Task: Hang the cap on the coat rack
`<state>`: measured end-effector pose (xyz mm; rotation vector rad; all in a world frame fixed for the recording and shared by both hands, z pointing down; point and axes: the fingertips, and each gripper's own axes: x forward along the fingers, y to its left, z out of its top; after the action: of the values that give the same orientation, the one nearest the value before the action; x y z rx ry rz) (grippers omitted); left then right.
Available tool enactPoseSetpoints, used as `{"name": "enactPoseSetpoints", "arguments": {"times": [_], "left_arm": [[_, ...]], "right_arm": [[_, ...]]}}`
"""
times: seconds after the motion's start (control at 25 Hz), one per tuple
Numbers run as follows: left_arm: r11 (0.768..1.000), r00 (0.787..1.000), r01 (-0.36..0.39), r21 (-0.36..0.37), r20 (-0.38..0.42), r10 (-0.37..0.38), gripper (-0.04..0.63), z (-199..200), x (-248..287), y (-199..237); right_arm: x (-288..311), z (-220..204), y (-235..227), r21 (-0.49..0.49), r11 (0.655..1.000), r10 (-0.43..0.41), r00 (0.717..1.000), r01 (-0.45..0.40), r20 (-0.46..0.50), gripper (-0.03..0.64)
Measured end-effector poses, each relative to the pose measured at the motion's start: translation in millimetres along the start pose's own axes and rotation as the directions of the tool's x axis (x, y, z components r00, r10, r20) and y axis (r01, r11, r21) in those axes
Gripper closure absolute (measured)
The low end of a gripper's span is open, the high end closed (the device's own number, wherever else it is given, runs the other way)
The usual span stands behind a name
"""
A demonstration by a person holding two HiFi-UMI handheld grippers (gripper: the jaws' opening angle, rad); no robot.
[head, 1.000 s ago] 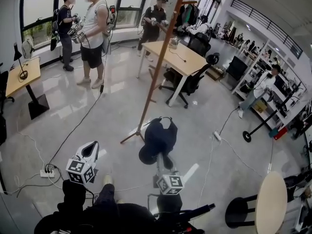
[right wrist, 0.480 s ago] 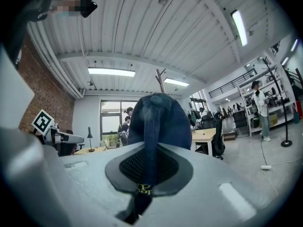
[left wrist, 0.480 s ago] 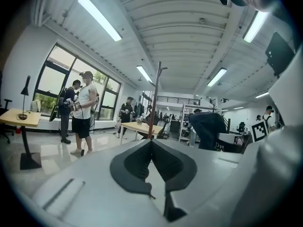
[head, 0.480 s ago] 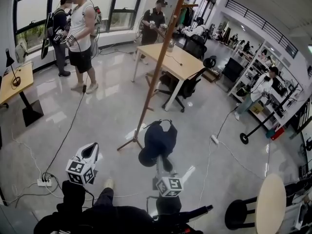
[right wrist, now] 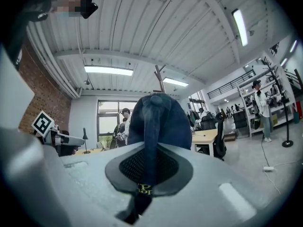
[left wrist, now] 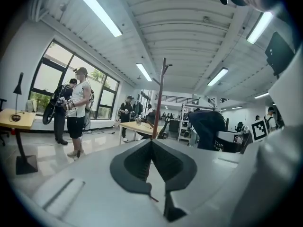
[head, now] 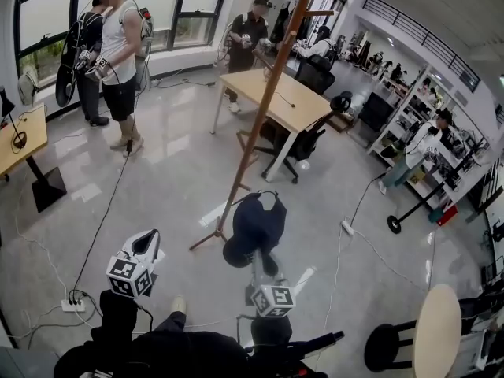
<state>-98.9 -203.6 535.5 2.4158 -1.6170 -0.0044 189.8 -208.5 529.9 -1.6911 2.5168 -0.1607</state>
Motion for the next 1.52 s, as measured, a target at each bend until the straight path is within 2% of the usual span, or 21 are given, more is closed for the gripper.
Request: {"name": "enactPoseSetpoints", "arguments": {"times": [0.84,1.04,1.52], "left_arm": [[0.993,0.992,0.119,0.01,-0.033,-0.118,0.594,23,91,76],[0.989,0.989,0.147,0.004,-0.036,-0.147,0.595,23,110,83],[0.986,0.985,0.166,-0.006,-0.049,-0.166,0.595,21,141,89]], "right_arm": [[101,27,24,-0.032,0.997,-0.071,0.996,0.073,0.056,0.607],[109,38,24,-0.019,0.995,-0.092,0.993,0.093,0.071,0.607],[131,65,17,-0.065,0.993,-0.085,0.989,0.094,0.118,0.607]]}}
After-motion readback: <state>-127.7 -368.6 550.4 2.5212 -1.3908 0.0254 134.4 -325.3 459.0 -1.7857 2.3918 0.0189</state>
